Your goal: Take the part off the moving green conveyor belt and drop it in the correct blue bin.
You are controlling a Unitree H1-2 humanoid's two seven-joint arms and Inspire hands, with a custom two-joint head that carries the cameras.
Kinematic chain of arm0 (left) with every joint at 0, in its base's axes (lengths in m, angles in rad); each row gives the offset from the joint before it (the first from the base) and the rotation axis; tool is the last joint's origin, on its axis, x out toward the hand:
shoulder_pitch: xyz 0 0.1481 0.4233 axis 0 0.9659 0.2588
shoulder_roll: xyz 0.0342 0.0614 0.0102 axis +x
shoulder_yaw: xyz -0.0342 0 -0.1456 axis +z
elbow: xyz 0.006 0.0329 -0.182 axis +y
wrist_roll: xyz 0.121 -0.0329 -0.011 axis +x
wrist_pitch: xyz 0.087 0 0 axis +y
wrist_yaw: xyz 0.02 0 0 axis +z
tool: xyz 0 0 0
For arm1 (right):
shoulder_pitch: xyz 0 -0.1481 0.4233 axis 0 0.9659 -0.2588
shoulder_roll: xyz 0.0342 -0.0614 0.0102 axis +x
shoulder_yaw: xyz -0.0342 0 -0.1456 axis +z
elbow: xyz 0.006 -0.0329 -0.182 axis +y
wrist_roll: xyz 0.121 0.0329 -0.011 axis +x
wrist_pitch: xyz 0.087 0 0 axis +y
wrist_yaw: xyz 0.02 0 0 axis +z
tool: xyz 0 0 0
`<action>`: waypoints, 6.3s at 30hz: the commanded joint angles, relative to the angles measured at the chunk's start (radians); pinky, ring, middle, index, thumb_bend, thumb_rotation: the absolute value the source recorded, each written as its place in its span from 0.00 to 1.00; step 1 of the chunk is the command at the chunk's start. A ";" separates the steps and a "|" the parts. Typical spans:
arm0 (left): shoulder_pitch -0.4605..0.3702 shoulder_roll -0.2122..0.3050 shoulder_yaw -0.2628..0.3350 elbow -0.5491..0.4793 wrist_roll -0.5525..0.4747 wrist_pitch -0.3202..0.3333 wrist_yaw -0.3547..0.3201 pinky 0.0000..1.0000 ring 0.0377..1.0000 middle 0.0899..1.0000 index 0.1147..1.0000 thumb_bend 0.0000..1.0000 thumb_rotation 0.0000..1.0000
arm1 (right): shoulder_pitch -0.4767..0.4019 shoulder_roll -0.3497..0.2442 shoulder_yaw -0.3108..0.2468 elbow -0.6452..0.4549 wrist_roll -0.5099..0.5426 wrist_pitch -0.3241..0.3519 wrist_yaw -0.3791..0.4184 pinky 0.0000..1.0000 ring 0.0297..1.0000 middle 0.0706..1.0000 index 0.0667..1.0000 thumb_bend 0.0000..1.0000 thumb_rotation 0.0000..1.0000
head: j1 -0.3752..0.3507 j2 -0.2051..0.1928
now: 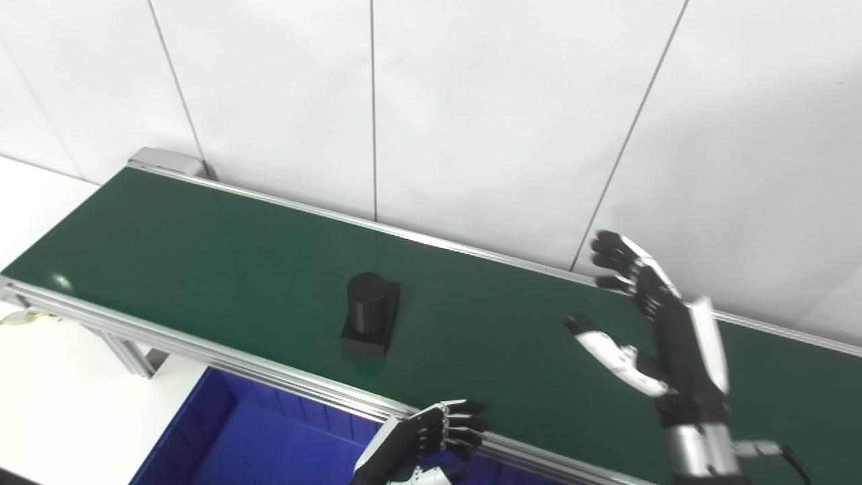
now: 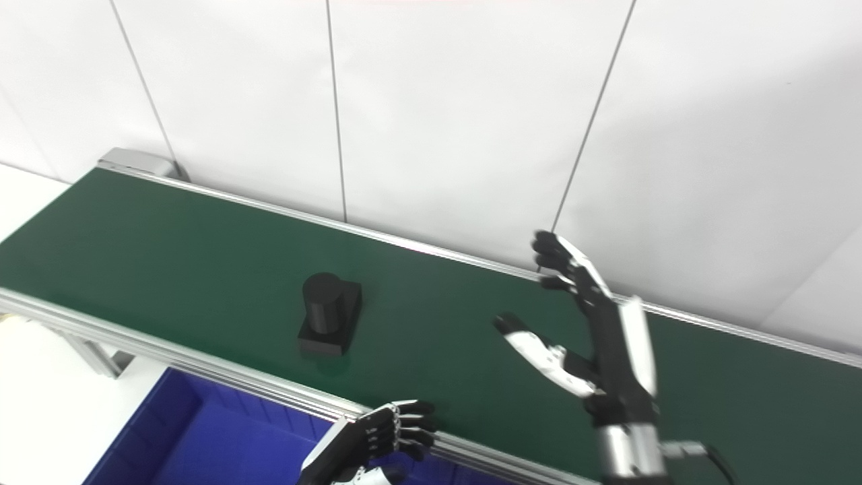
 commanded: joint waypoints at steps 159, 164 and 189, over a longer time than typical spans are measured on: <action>0.012 -0.003 0.067 -0.114 -0.122 -0.033 -0.134 0.60 0.63 0.61 0.62 0.84 0.62 | -0.010 0.037 -0.101 -0.140 -0.025 0.074 -0.182 0.32 0.44 0.48 0.51 0.49 0.00 | -0.249 0.155; 0.009 -0.005 0.094 -0.104 -0.137 -0.034 -0.166 0.59 0.62 0.61 0.62 0.83 0.62 | 0.049 0.022 -0.131 -0.219 -0.004 0.085 -0.172 0.32 0.43 0.48 0.52 0.49 0.00 | -0.290 0.159; -0.012 0.010 0.155 -0.123 -0.185 -0.032 -0.229 0.60 0.62 0.62 0.63 0.83 0.64 | 0.574 0.032 -0.163 -0.383 0.003 -0.006 -0.208 0.34 0.42 0.48 0.52 0.49 0.00 | -0.446 0.265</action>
